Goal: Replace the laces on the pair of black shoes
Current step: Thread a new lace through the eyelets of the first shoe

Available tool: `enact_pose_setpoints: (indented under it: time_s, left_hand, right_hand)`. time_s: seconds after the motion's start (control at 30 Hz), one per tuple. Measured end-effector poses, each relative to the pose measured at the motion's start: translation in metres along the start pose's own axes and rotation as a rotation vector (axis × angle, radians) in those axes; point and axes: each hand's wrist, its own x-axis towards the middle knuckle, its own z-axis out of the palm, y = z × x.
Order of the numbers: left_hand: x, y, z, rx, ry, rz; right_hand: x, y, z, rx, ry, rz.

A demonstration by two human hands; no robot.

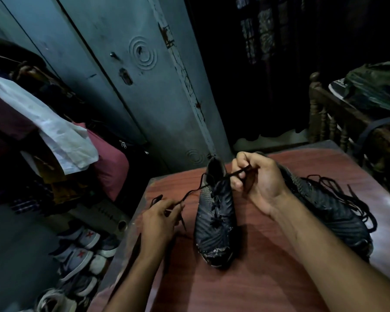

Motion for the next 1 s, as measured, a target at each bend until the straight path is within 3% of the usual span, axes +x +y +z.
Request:
enact_pose_setpoints:
  time_s: [0.13,0.2,0.27,0.37,0.63,0.83,0.9,1.0]
  left_hand:
    - [0.010,0.018,0.011,-0.621,0.079,-0.330]
    - [0.016,0.033,0.015,-0.865,0.109,-0.378]
    - [0.020,0.040,0.020,-0.959,0.110,-0.339]
    - [0.026,0.041,0.029,-0.943,0.100,-0.271]
    - [0.018,0.024,0.054,-0.860,0.137,-0.213]
    - [0.017,0.017,0.056,-0.699,0.068,0.001]
    - [0.017,0.016,0.055,-0.634,0.109,0.063]
    - [0.018,0.019,0.056,-0.662,0.081,0.097]
  right_hand:
    - [0.004,0.005,-0.004,-0.042,-0.052,-0.034]
    - [0.007,0.010,-0.008,-0.082,-0.093,-0.064]
    - [0.009,0.014,-0.012,-0.131,-0.115,-0.063]
    - [0.012,0.019,-0.017,-0.260,-0.085,-0.066]
    - [0.015,0.039,-0.016,-0.804,-0.008,-0.294]
    - [0.012,0.051,-0.020,-1.270,0.142,-0.464]
    - [0.014,0.056,-0.021,-1.446,0.100,-0.543]
    - [0.017,0.064,-0.026,-1.537,-0.018,-0.489]
